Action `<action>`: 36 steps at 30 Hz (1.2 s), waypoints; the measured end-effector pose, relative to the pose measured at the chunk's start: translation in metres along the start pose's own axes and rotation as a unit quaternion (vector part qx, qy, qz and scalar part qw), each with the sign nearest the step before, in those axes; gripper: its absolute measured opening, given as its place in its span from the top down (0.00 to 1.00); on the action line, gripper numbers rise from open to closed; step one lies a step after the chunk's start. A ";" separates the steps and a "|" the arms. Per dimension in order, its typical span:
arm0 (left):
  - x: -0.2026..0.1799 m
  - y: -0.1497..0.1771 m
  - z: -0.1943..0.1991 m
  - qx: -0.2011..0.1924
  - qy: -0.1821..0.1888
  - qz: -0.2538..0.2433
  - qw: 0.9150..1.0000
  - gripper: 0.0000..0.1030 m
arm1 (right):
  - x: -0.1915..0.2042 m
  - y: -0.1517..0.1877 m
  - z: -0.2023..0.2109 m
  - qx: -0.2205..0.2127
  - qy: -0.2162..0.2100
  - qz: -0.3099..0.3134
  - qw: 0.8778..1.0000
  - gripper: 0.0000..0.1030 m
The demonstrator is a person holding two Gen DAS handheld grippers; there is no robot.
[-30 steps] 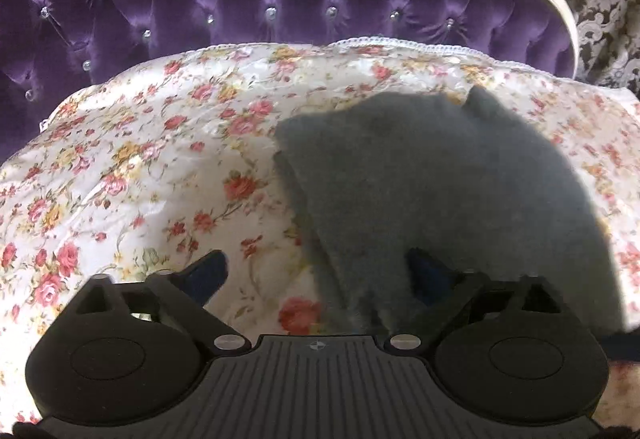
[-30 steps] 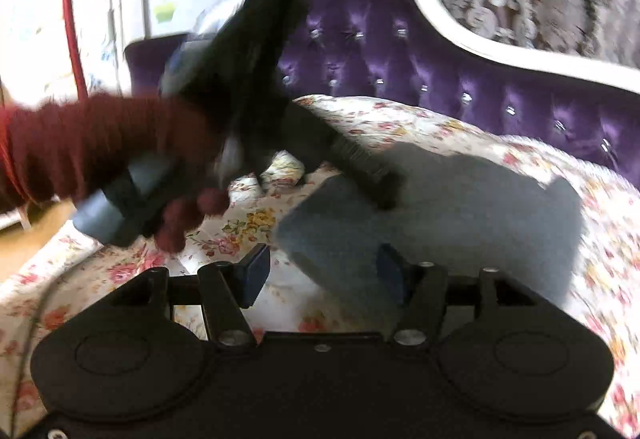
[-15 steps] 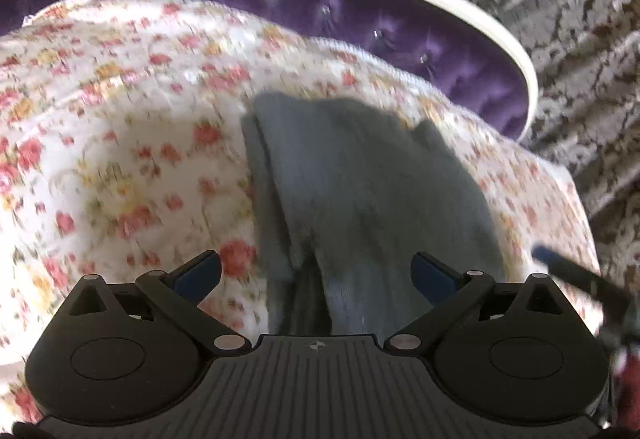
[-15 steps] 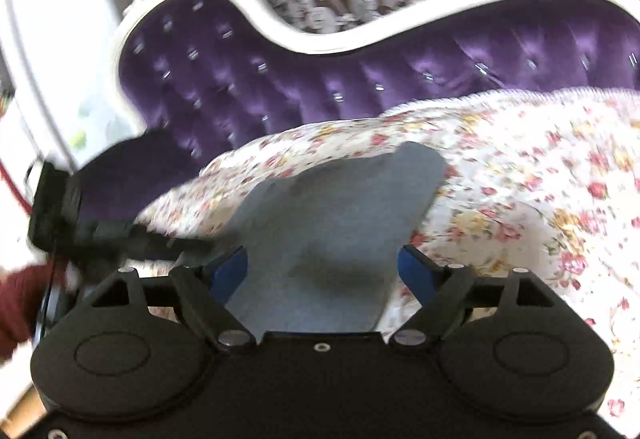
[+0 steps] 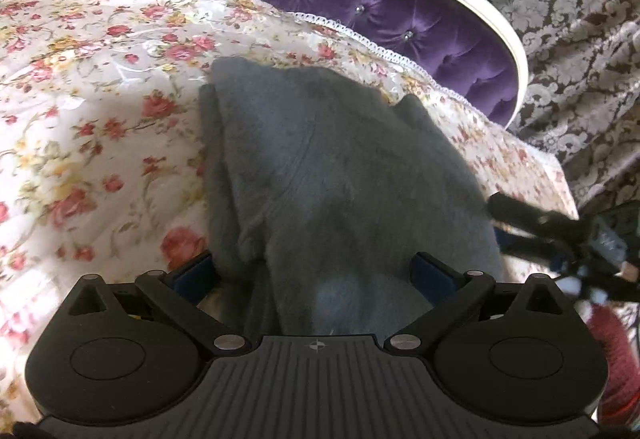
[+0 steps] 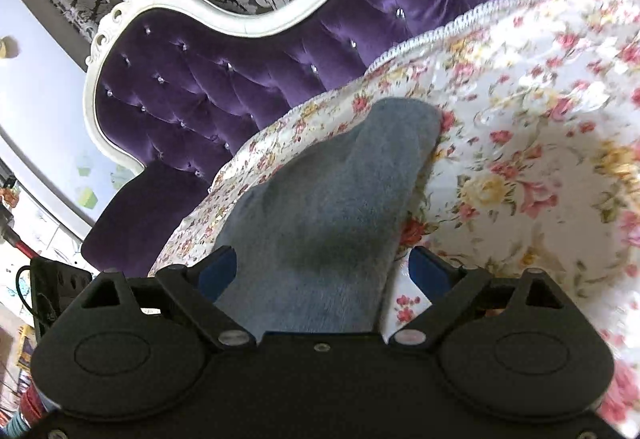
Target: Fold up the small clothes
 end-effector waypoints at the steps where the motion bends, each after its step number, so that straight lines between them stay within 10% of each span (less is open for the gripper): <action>1: -0.001 -0.002 -0.002 -0.002 0.004 0.004 1.000 0.00 | -0.002 0.000 -0.004 0.004 -0.003 -0.002 1.000 0.09; 21: 0.000 -0.002 -0.001 -0.011 0.057 0.043 0.997 0.01 | -0.002 -0.013 -0.036 0.003 -0.036 0.001 0.999 0.03; 36: 0.004 0.034 0.027 -0.070 -0.023 0.008 0.997 0.01 | 0.001 -0.008 -0.031 0.012 -0.033 0.022 0.999 0.03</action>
Point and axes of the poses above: each gripper's, at about its wrist camera, not at the fingertips, and z roughly against the way its jaws point, x to its left, y to its underside, the point moved 6 cm from there along -z, roughly the way its jaws point, and after that the axes turned 5 degrees about -y, right-handed, at the moved point
